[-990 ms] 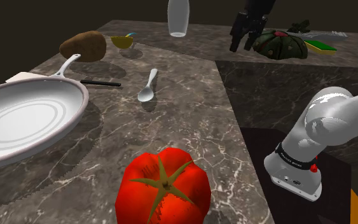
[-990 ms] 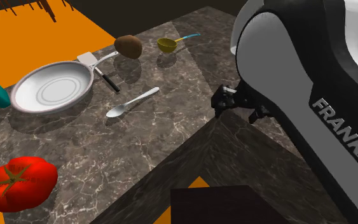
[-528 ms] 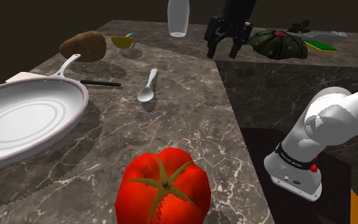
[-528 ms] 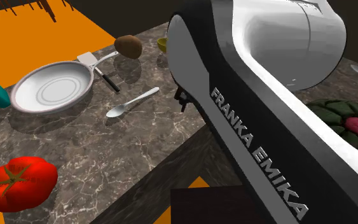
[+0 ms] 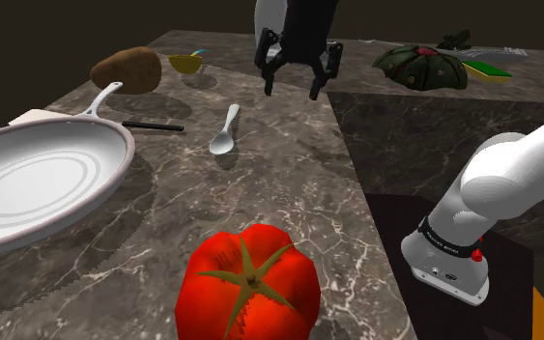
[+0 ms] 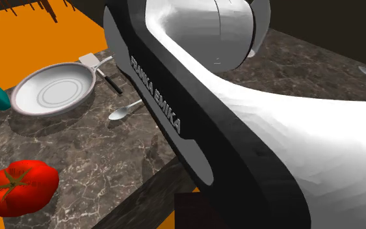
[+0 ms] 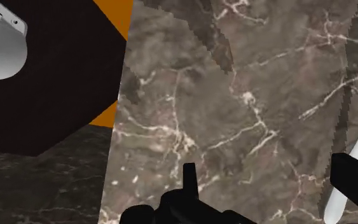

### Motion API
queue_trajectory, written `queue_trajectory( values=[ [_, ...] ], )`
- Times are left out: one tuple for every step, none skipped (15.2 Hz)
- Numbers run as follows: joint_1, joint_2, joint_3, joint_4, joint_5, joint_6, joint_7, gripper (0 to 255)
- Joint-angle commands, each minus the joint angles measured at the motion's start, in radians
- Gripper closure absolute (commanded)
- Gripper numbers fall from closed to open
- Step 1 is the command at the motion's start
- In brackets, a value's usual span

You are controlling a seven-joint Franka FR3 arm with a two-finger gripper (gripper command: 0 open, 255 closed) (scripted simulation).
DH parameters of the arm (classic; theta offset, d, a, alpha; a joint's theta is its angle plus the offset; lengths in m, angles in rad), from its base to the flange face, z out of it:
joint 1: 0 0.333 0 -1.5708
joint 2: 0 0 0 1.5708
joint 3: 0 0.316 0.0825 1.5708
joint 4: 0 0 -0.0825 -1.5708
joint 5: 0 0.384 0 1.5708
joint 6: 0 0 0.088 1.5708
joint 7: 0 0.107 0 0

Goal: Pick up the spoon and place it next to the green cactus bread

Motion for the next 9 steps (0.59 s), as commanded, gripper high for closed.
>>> queue_trajectory(
  values=[
    [-0.018, 0.078, 0.052, 0.077, -0.005, 0.012, 0.108, 0],
    [-0.026, 0.115, 0.077, 0.108, -0.011, 0.021, 0.157, 0],
    [-0.034, 0.154, 0.101, 0.141, -0.02, 0.03, 0.207, 0],
    [-0.041, 0.194, 0.124, 0.176, -0.031, 0.038, 0.259, 0],
    [-0.047, 0.236, 0.148, 0.212, -0.046, 0.046, 0.311, 0],
    [-0.052, 0.281, 0.17, 0.25, -0.065, 0.053, 0.364, 0],
    [-0.054, 0.327, 0.192, 0.289, -0.087, 0.06, 0.418, 0],
    [-0.053, 0.344, 0.198, 0.304, -0.096, 0.062, 0.438, 0],
    [-0.052, 0.344, 0.199, 0.291, -0.095, 0.075, 0.438, 0]
  ],
)
